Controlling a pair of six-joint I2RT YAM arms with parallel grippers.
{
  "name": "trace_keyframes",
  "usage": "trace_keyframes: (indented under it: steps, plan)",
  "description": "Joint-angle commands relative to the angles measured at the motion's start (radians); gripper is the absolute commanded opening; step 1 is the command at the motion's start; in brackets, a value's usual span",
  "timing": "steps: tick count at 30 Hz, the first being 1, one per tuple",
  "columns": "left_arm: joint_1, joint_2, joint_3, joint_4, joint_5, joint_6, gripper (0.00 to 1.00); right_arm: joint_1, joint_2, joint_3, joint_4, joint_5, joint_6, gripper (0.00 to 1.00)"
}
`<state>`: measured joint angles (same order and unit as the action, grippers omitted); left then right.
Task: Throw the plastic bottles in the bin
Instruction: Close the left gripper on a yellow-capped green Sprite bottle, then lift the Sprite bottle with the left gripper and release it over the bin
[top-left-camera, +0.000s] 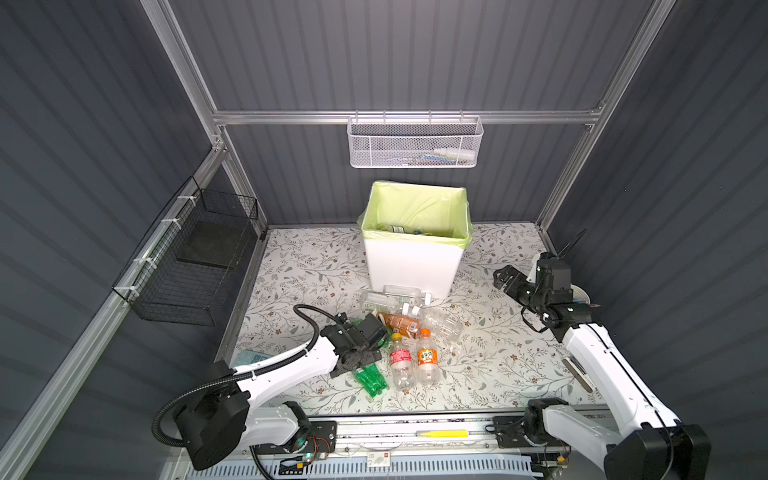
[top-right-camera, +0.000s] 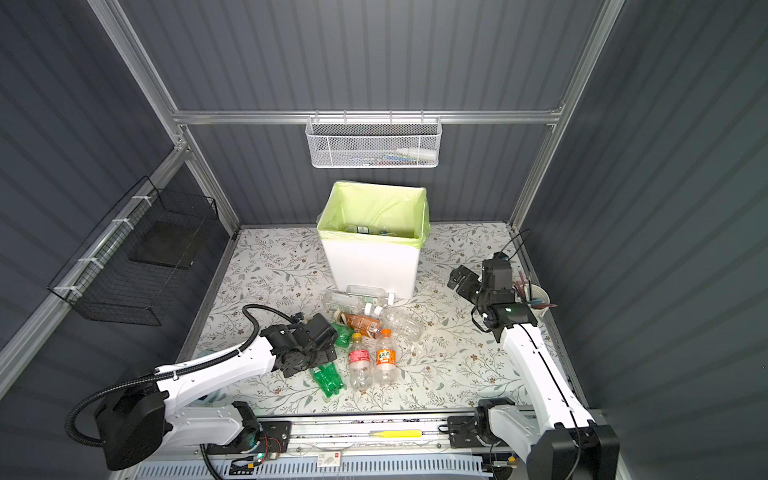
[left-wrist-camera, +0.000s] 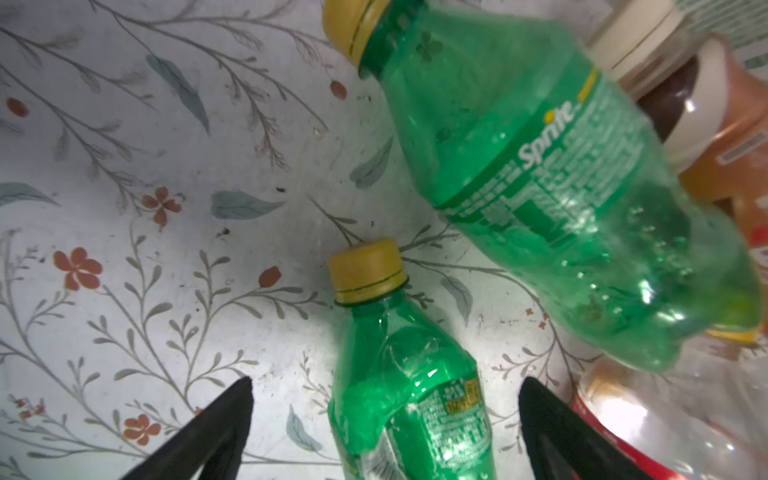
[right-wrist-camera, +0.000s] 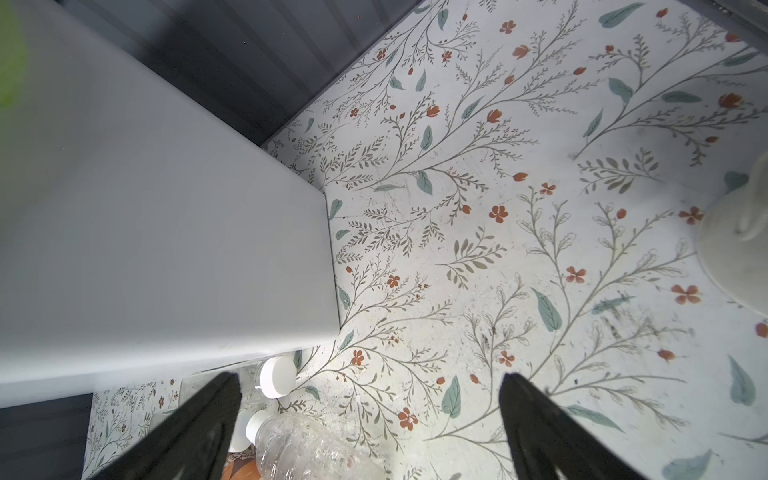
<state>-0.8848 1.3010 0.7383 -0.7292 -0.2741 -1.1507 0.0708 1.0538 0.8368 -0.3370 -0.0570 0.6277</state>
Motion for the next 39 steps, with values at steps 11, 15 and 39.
trace_keyframes:
  steps: [11,15,39]
  plan:
    - [-0.008,0.115,0.031,0.026,0.078,0.0,1.0,0.002,0.002,-0.016,-0.002,0.008,-0.008,0.99]
    - [-0.008,0.133,0.027,0.039,0.082,0.006,0.99,0.001,0.006,-0.013,-0.002,0.007,-0.009,0.99]
    - [-0.007,-0.006,0.064,-0.024,-0.036,0.027,0.59,0.001,0.029,0.008,0.0,0.009,-0.02,0.99]
